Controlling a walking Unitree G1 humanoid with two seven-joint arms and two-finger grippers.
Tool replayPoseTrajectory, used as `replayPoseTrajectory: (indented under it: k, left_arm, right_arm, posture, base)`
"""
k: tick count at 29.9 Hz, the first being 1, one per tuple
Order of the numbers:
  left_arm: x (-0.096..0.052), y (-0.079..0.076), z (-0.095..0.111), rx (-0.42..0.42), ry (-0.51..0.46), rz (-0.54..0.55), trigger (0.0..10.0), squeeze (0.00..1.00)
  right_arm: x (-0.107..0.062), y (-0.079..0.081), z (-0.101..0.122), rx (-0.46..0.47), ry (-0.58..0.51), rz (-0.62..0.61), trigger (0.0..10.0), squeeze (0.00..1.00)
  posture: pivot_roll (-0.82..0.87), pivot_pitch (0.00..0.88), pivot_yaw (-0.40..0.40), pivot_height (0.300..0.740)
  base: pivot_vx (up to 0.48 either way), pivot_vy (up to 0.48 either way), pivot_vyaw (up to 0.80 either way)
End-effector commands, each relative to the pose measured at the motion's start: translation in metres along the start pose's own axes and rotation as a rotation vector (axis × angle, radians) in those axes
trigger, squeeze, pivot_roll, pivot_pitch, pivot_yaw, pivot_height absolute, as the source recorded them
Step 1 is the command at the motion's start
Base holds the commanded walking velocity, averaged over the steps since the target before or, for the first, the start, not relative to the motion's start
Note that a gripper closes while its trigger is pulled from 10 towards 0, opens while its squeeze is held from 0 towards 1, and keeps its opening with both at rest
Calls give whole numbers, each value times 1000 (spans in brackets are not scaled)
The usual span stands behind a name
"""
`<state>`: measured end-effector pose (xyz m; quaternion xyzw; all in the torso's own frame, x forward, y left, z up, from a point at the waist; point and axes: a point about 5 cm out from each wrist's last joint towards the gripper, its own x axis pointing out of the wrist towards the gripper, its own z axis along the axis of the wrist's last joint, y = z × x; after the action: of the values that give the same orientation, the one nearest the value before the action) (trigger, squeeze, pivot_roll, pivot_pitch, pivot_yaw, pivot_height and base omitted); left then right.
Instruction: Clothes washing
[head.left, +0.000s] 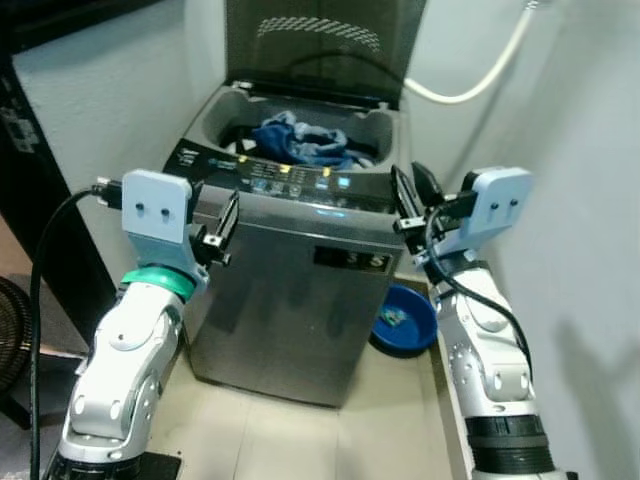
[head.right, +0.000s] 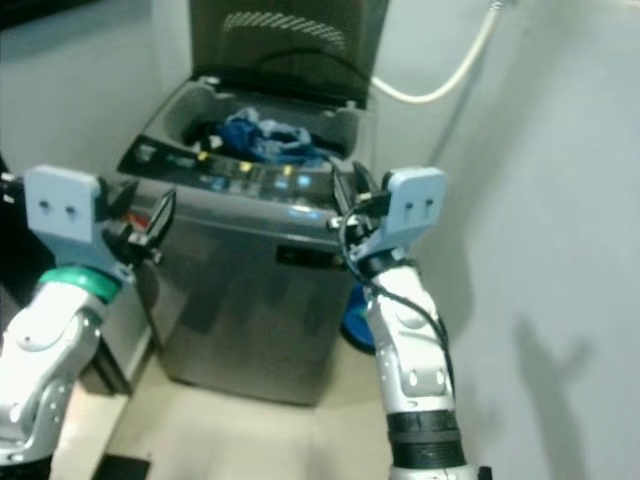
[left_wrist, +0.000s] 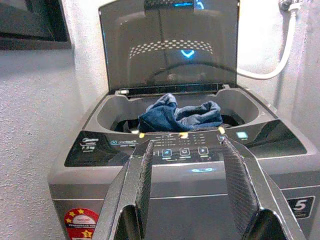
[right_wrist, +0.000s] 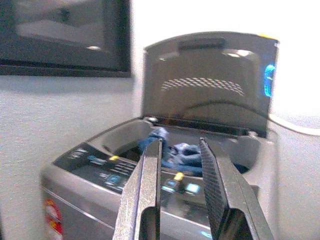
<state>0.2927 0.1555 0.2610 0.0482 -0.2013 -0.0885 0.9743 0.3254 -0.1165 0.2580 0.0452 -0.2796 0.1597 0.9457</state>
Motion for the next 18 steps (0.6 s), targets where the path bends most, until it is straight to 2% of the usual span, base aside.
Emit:
replayPoseTrajectory:
  k: [1, 13, 16, 18]
  left_arm:
    - [-2, 0, -4, -1, 18, -2, 10000, 0]
    - [-8, -9, -20, -3, 91, -43, 10000, 0]
    - [-14, -11, -34, 14, 145, -52, 10000, 0]
    - [-20, -12, -47, -6, 195, -48, 10000, 0]
  right_arm:
    - [-1, 1, -2, -21, 15, 13, 10000, 0]
    - [-8, 3, -16, -67, 77, 37, 10000, 0]
    - [-18, 1, -33, -60, 138, 23, 10000, 0]
    - [-26, 0, -45, -65, 183, 16, 10000, 0]
  posture:
    - [106, 40, -9, 740]
    - [102, 37, -12, 740]
    - [104, 39, -12, 740]
    - [105, 39, -13, 740]
  base:
    - [0, 0, 800]
    - [0, 0, 798]
    - [0, 0, 794]
    - [0, 0, 794]
